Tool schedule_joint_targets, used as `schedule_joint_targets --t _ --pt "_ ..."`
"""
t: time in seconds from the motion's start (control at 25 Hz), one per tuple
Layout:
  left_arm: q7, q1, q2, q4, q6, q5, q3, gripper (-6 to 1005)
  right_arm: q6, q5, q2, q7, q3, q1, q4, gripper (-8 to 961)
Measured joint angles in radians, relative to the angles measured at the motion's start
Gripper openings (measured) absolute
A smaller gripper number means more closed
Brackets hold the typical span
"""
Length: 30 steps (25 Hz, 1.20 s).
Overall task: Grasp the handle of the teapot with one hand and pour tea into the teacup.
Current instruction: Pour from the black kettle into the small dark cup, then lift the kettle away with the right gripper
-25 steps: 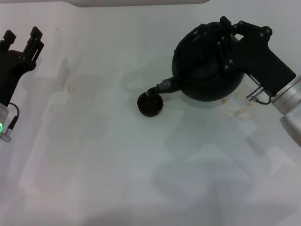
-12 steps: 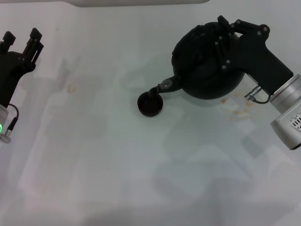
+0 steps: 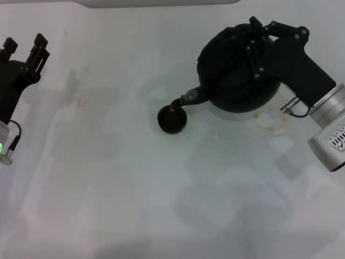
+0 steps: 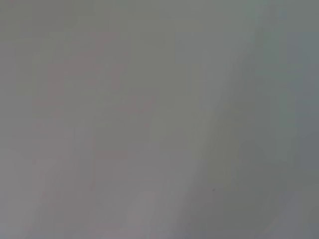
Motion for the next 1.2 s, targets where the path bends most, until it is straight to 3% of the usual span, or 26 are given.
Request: schedule_joint_targets --t 1.2 --pt "-0.003 -0.006 0.002 0.000 -0.017 0.000 -0.003 760 -0.006 -0.002 -0.002 -0.070 0.019 -0.002 0.003 122"
